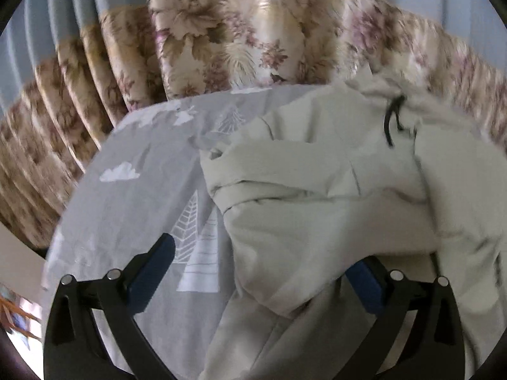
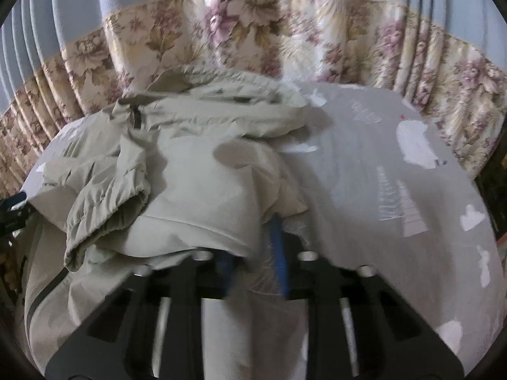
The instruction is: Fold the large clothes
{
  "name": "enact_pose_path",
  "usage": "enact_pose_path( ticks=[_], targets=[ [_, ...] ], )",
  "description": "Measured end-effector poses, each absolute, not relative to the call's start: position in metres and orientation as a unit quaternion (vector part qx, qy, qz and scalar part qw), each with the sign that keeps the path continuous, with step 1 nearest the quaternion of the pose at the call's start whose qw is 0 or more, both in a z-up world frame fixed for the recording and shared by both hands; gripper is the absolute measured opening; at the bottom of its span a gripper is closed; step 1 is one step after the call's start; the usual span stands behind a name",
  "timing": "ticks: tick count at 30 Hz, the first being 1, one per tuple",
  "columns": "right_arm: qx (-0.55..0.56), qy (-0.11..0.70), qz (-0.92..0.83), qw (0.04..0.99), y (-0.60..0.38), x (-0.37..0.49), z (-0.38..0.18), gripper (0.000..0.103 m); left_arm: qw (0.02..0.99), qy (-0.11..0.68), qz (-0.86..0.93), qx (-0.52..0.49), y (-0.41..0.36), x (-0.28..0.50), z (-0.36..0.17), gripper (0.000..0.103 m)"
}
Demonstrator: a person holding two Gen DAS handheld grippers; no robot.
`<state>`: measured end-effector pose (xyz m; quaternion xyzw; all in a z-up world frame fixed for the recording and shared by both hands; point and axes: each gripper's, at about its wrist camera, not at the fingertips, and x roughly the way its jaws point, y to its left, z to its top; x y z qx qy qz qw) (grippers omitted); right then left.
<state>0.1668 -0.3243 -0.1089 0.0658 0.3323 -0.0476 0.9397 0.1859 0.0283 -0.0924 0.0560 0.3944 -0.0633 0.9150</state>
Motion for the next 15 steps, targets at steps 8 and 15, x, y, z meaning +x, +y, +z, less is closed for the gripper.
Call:
enact_pose_path(
  ticks=[8, 15],
  targets=[
    [0.104, 0.352, -0.036, 0.929, -0.342, 0.189, -0.133, 0.005, 0.880, 0.458, -0.107, 0.064, 0.015, 0.207, -0.113, 0.059],
    [0.090, 0.316, -0.079, 0.941, -0.400, 0.206, -0.100, 0.003, 0.889, 0.440, -0.120, 0.040, 0.006, 0.208, -0.091, 0.013]
  ],
)
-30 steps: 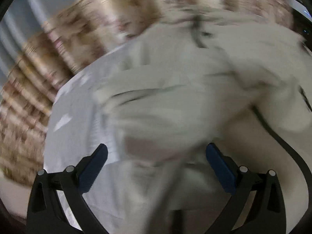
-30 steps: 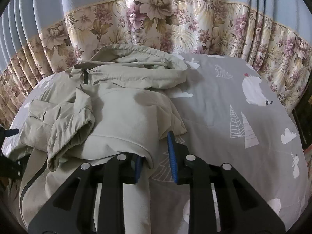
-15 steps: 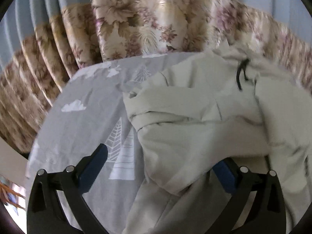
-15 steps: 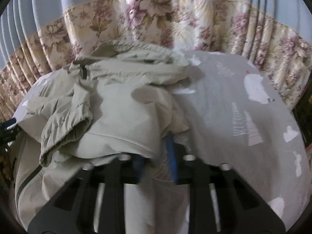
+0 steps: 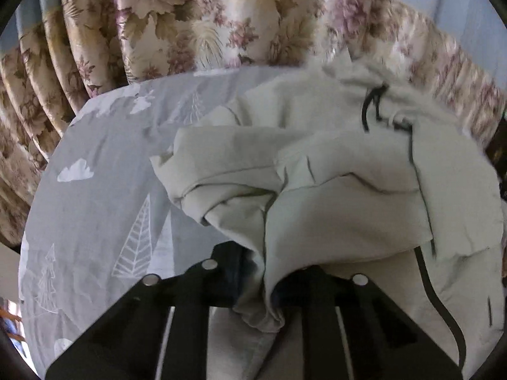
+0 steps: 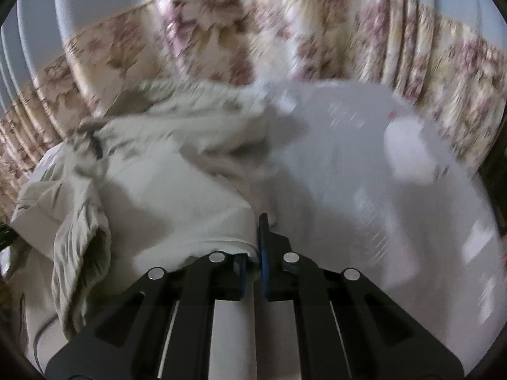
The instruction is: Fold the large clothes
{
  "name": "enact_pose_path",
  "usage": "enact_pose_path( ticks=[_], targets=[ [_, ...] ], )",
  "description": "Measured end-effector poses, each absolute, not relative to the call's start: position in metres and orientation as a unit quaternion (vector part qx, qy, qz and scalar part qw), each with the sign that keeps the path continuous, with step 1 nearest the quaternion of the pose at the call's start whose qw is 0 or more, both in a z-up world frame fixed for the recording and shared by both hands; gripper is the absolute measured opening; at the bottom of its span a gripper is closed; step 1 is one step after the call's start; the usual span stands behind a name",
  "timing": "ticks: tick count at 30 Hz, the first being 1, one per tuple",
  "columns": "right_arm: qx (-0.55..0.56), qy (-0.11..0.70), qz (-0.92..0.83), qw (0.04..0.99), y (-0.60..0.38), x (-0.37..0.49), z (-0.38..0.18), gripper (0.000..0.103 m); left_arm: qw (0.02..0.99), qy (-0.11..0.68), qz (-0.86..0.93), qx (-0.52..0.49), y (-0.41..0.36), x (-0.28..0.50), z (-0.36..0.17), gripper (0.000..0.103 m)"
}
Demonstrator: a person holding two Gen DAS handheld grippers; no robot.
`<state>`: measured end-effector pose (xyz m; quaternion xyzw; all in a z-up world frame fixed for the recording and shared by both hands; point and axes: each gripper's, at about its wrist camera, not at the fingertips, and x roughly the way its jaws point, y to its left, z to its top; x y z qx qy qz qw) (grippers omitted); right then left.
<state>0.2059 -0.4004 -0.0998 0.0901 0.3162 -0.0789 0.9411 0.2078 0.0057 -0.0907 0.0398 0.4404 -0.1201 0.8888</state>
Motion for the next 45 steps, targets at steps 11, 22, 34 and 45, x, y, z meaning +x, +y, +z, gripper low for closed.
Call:
enact_pose_path(
  ticks=[11, 22, 34, 45],
  targets=[
    [0.013, 0.330, -0.146, 0.932, -0.476, 0.247, -0.095, 0.018, 0.915, 0.396, -0.026, 0.070, -0.021, 0.255, -0.099, 0.010],
    [0.078, 0.320, -0.073, 0.942, -0.473, 0.123, -0.099, 0.086, 0.912, 0.398, -0.051, 0.087, -0.010, 0.221, -0.088, 0.061],
    [0.079, 0.322, -0.065, 0.941, -0.448, -0.078, -0.159, 0.073, 0.933, 0.340, -0.062, 0.100, 0.029, -0.021, -0.076, 0.082],
    [0.078, 0.329, -0.018, 0.941, -0.417, -0.077, -0.176, 0.046, 0.924, 0.371, -0.084, 0.043, 0.023, -0.062, -0.109, 0.082]
  ],
)
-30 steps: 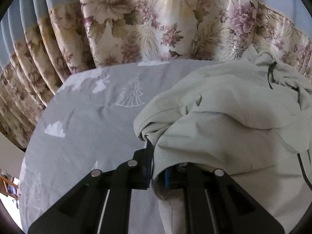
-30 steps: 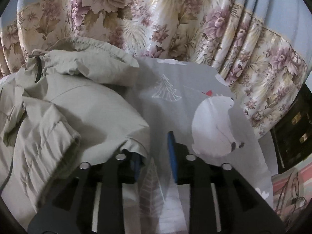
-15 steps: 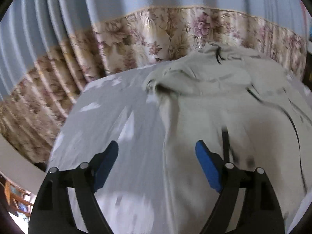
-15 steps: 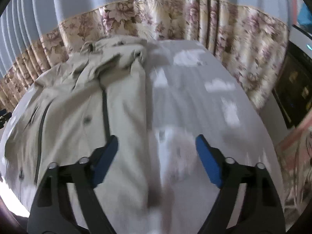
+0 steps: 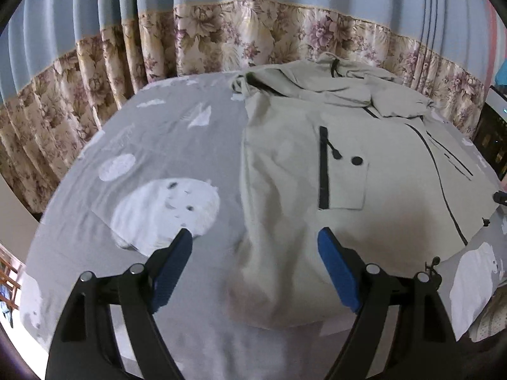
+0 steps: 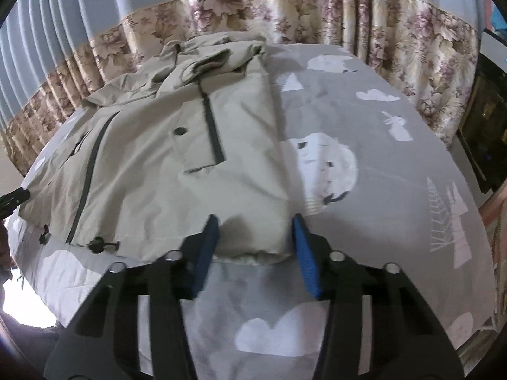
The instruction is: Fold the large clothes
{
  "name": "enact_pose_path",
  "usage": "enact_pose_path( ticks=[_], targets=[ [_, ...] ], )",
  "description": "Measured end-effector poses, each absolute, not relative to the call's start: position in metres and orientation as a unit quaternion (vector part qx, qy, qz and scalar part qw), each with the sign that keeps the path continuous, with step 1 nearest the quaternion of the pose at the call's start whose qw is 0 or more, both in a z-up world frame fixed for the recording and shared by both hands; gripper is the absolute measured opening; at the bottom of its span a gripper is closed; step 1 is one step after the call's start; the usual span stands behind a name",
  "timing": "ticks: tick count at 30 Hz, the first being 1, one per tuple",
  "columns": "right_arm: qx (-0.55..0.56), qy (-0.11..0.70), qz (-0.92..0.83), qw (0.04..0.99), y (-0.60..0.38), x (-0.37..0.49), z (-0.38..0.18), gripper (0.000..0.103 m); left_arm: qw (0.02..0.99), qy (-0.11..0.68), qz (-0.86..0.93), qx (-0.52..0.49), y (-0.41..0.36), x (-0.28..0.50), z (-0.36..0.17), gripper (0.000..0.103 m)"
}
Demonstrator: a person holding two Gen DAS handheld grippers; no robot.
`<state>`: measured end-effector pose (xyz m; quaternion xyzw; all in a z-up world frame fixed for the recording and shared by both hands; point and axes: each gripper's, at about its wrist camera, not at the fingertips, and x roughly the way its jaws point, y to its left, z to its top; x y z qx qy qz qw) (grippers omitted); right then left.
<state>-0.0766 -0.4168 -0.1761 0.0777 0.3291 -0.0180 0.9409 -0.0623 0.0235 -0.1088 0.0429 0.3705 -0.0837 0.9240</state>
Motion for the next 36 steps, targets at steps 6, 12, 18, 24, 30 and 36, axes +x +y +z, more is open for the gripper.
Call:
enact_pose_path(
  ticks=[6, 12, 18, 24, 30, 36],
  targets=[
    [0.066, 0.320, -0.020, 0.945, -0.409, -0.080, -0.170, 0.022, 0.916, 0.391, -0.089, 0.028, 0.013, -0.057, -0.125, 0.082],
    [0.060, 0.312, -0.009, 0.948, -0.401, -0.084, -0.156, 0.007, 0.906, 0.405, -0.124, 0.019, 0.007, -0.052, -0.126, 0.027],
    [0.052, 0.244, -0.019, 0.968, -0.408, -0.125, -0.108, 0.007, 0.922, 0.369, -0.120, 0.002, 0.024, -0.059, -0.084, 0.009],
    [0.045, 0.302, -0.017, 0.952, -0.406, -0.132, -0.138, 0.007, 0.921, 0.376, -0.104, 0.005, 0.027, -0.073, -0.076, 0.009],
    [-0.008, 0.349, -0.034, 0.936, -0.401, -0.126, -0.167, 0.034, 0.905, 0.414, -0.095, 0.023, 0.026, -0.086, -0.122, 0.015],
    [0.031, 0.259, -0.025, 0.965, -0.429, -0.115, -0.090, 0.073, 0.931, 0.358, -0.069, 0.032, 0.049, -0.088, -0.072, 0.072]
  ],
)
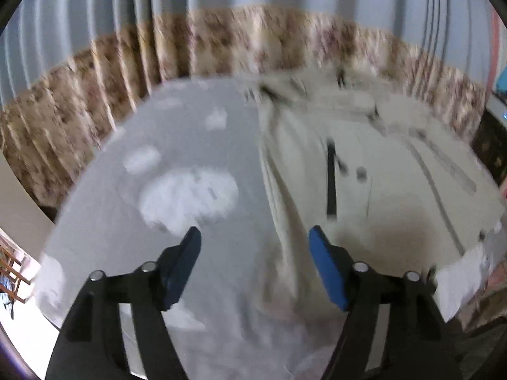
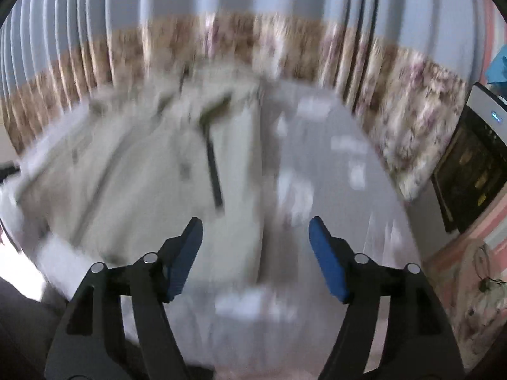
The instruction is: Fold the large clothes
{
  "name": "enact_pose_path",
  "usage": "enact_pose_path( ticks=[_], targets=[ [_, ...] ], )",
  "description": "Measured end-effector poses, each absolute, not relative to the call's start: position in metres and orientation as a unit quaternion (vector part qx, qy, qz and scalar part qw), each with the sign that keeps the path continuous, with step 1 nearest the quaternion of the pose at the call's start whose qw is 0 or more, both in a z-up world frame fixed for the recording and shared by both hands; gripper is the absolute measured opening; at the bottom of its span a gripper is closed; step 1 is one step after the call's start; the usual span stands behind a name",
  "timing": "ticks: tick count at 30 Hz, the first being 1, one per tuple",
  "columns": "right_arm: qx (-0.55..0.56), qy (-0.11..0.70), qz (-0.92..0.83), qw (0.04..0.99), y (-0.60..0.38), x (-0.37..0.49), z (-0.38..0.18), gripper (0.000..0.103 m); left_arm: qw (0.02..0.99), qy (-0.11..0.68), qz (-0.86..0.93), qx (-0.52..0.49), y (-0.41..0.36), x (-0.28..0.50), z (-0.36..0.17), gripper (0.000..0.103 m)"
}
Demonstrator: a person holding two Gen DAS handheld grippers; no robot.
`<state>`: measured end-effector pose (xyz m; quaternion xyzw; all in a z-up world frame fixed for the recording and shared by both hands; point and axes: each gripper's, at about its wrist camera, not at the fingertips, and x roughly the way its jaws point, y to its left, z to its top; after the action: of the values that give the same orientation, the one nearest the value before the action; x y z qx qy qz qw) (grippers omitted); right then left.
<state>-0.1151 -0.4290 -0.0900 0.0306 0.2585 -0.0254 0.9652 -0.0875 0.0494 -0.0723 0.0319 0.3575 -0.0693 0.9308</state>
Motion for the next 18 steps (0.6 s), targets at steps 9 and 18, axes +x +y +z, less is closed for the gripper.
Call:
enact_pose_path(
  ticks=[9, 18],
  targets=[
    [0.078, 0.291, 0.028, 0.953, -0.390, 0.093, -0.089, 0.072, 0.951, 0.293, -0.096, 0.037, 0.009, 0.010, -0.041, 0.082],
    [0.040, 0.342, 0.007, 0.939, -0.368, 0.169, -0.113, 0.012, 0.938, 0.327, -0.107, 0.035, -0.039, 0.111, -0.064, 0.085]
  ],
)
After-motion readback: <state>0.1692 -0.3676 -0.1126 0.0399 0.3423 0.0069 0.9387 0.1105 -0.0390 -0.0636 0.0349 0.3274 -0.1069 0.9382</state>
